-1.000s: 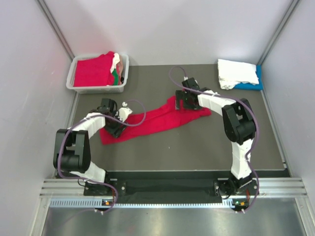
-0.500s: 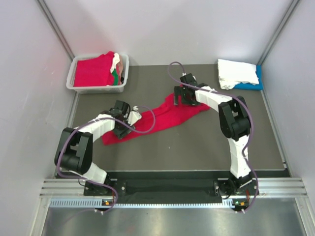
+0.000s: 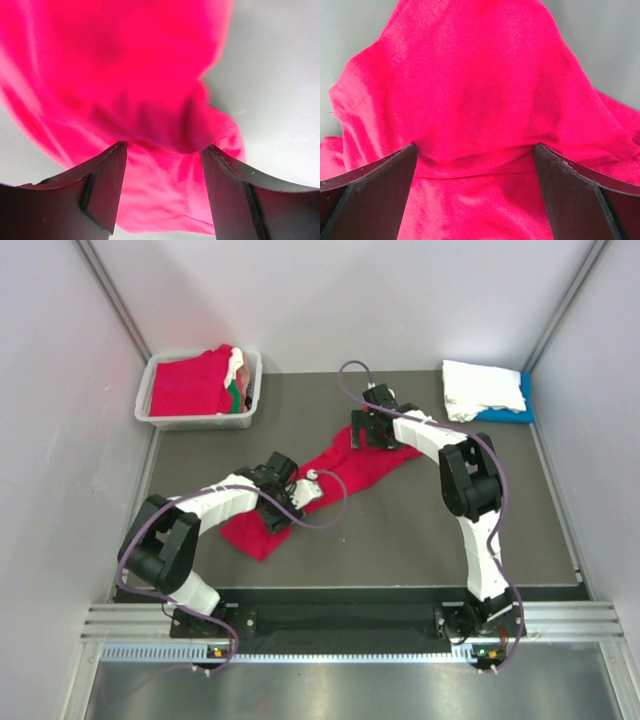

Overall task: Fold and stack the t-shirts
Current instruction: Fold the tshirt

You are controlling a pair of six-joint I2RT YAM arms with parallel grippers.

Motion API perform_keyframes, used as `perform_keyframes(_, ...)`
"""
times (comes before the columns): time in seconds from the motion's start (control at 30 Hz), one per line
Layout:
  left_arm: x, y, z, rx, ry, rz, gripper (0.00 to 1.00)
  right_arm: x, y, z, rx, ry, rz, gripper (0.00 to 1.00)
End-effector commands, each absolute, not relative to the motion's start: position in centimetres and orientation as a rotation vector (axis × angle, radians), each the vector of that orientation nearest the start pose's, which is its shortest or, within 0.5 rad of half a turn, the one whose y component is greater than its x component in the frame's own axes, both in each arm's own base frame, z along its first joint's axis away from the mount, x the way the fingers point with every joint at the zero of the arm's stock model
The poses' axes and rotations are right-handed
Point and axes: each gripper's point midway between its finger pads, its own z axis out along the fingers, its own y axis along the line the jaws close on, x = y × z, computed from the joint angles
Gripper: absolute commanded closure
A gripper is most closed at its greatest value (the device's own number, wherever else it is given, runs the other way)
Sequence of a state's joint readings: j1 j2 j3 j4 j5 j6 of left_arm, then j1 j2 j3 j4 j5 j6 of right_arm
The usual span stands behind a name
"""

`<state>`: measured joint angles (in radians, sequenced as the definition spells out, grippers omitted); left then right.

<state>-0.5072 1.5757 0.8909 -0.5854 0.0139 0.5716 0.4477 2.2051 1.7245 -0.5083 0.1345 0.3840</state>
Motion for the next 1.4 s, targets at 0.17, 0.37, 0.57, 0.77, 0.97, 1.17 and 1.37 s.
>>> perform_keyframes(0.17,16.7,-18.7,1.2,1.69,2.487,-0.413,0.33,48.6,21.2,3.5,-0.025,2.541,0.133,0.0)
perform_keyframes(0.37,16.4,-21.1,2.7,1.762,2.428,-0.449,0.33,51.0,21.3,3.1,-0.024,2.553,0.127,0.0)
perform_keyframes(0.57,16.1,-23.4,3.2,1.8,2.387,-0.492,0.33,53.4,23.2,3.1,-0.05,2.555,0.197,0.0)
perform_keyframes(0.77,15.7,-25.8,3.6,1.863,2.33,-0.532,0.32,54.8,25.1,4.5,-0.083,2.52,0.291,0.0)
perform_keyframes(0.97,15.7,-29.7,4.4,1.919,2.252,-0.61,0.32,54.3,26.6,4.3,-0.141,2.518,0.386,0.0)
perform_keyframes(1.17,15.7,-34.6,5.4,1.951,2.162,-0.693,0.32,55.1,29.9,5.3,-0.229,2.465,0.566,0.0)
perform_keyframes(1.37,16.1,-37.5,7.1,1.942,2.101,-0.746,0.32,54.9,32.2,7.4,-0.315,2.41,0.597,0.0)
